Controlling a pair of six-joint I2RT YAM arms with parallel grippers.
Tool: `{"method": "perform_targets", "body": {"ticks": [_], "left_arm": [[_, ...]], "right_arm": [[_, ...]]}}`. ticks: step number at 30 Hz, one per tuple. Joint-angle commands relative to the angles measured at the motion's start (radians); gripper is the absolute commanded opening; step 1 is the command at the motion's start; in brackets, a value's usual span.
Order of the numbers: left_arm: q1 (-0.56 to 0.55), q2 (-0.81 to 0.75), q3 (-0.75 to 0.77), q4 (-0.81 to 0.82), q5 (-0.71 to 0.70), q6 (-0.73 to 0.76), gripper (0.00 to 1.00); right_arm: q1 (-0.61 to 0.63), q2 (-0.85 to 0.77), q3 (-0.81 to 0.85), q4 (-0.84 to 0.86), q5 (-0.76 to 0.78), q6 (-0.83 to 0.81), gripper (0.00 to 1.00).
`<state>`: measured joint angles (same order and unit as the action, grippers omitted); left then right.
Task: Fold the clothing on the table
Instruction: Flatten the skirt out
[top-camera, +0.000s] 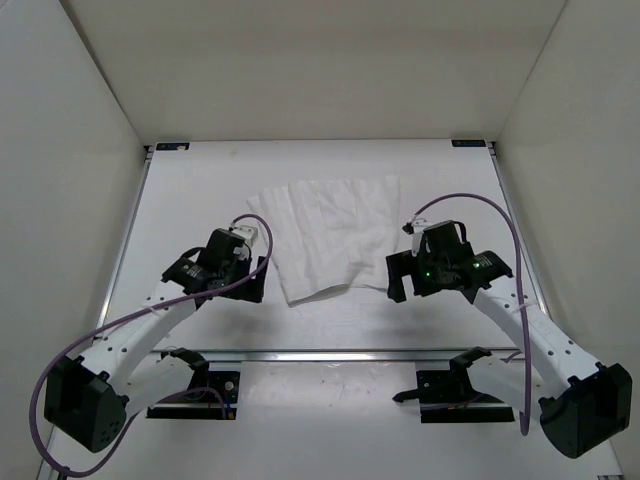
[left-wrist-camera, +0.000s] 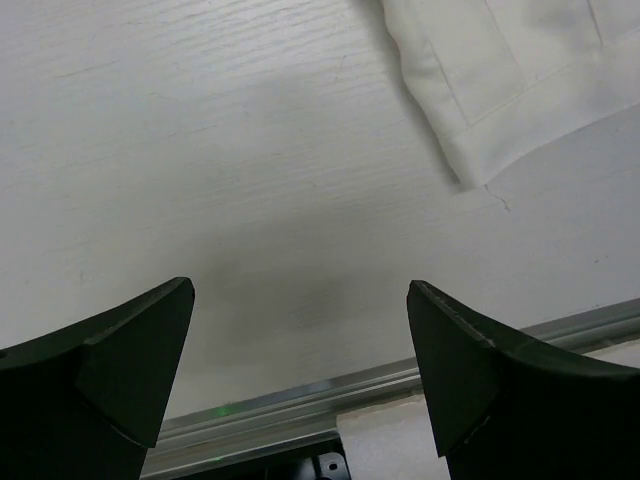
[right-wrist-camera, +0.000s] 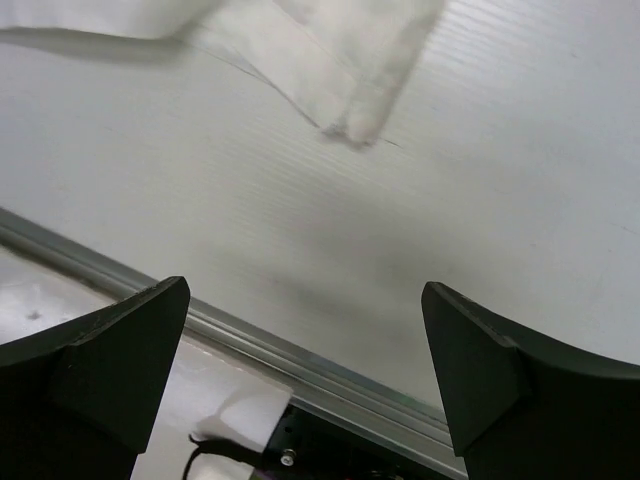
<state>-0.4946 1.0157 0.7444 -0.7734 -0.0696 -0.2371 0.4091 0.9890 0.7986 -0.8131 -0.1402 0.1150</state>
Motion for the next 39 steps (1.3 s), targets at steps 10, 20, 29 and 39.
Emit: {"method": "perform_targets", "body": {"ticks": [10,20,29,39], "left_arm": [[0.163,-0.108,-0.014,0.115,0.391,0.056,0.24],[0.01,-0.06,-0.213,0.459,0.306,-0.31,0.66],[0.005,0.066,-0.261,0.563,0.254,-0.386,0.68],[0.033,0.098,-0.283,0.582,0.237,-0.424,0.67]], "right_arm": [[0.014,0.125,0.125,0.169,0.048,0.092,0.99],[0.005,0.295,0.137,0.261,0.054,0.176,0.34],[-0.004,0.379,0.074,0.333,0.086,0.201,0.43],[0.043,0.497,0.067,0.334,0.119,0.227,0.38]]}}
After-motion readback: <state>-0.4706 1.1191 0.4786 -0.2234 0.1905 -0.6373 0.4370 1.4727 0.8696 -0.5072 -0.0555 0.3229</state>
